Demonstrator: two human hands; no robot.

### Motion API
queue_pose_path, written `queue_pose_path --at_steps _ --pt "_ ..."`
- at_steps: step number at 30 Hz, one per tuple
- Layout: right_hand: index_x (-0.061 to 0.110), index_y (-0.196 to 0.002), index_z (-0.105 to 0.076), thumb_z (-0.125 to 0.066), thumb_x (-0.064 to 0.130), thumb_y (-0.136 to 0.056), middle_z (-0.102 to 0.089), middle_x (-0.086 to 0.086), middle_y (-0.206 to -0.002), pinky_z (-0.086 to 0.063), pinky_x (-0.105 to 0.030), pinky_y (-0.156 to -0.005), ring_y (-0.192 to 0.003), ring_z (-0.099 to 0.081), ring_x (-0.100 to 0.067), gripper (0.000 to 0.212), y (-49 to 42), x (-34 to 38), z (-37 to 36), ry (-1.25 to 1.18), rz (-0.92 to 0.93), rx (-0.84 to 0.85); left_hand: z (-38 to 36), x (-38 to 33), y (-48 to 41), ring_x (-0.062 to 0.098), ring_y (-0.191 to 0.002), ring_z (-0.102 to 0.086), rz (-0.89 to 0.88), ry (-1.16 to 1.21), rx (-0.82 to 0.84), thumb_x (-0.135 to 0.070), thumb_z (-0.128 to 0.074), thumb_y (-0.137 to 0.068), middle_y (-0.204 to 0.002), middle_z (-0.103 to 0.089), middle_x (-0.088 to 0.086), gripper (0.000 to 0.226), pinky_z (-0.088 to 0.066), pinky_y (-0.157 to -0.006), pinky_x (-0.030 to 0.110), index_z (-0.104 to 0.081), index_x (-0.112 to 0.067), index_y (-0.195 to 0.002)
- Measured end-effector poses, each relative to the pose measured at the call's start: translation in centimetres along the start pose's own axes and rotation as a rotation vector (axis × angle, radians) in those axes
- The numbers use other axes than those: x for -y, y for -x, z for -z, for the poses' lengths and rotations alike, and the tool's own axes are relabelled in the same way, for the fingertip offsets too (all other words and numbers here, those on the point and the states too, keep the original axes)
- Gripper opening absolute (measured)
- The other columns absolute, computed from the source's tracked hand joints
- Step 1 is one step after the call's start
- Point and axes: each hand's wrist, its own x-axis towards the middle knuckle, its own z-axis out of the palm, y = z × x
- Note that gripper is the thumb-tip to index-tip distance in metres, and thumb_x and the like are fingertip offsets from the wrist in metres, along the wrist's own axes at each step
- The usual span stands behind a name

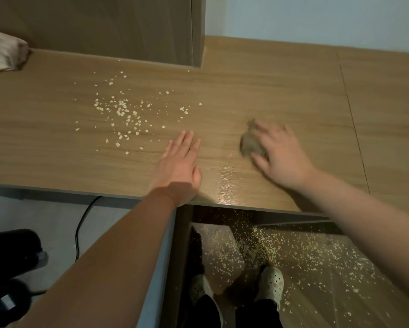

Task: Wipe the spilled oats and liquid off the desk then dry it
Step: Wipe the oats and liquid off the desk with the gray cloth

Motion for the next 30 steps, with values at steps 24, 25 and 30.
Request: queue_pose_path --at_steps 24,25,30 --pt "0.008 -0.133 -0.053 -0.053 0.027 -0.090 -0.048 -0.017 -0.145 -0.035 -0.049 -0.109 -0.129 -0.045 -0.039 0.048 -5.1 -3.3 -0.1 -0.103 -0.459 -0.166 0.1 -0.1 -0.2 0.015 -0.149 0.011 0.010 -0.030 0.038 -0.021 -0.030 -0.100 -0.163 0.007 0.001 0.062 0.009 -0.121 0.033 -0.002 -0.017 -0.155" --pt "0.006 -0.130 -0.055 -0.052 0.027 -0.088 -0.048 -0.018 -0.144 -0.036 -0.048 -0.107 -0.128 -0.046 -0.039 0.047 -5.2 -1.9 -0.5 -0.072 -0.480 -0.190 0.1 -0.1 -0.2 0.015 -0.149 0.011 0.009 -0.031 0.036 -0.021 -0.031 -0.100 -0.163 0.007 0.002 0.062 0.008 -0.121 0.034 -0.002 -0.017 -0.155" --pt "0.018 -0.133 -0.054 -0.054 0.026 -0.092 -0.044 -0.004 -0.150 -0.031 -0.042 -0.114 -0.138 -0.040 -0.023 0.042 2.6 6.0 -1.0 -0.142 0.200 -0.014 0.4 -0.1 0.0 0.015 -0.149 0.012 0.002 -0.026 0.039 -0.022 -0.029 -0.101 -0.163 0.008 0.002 0.062 0.005 -0.123 0.036 -0.001 -0.016 -0.155"
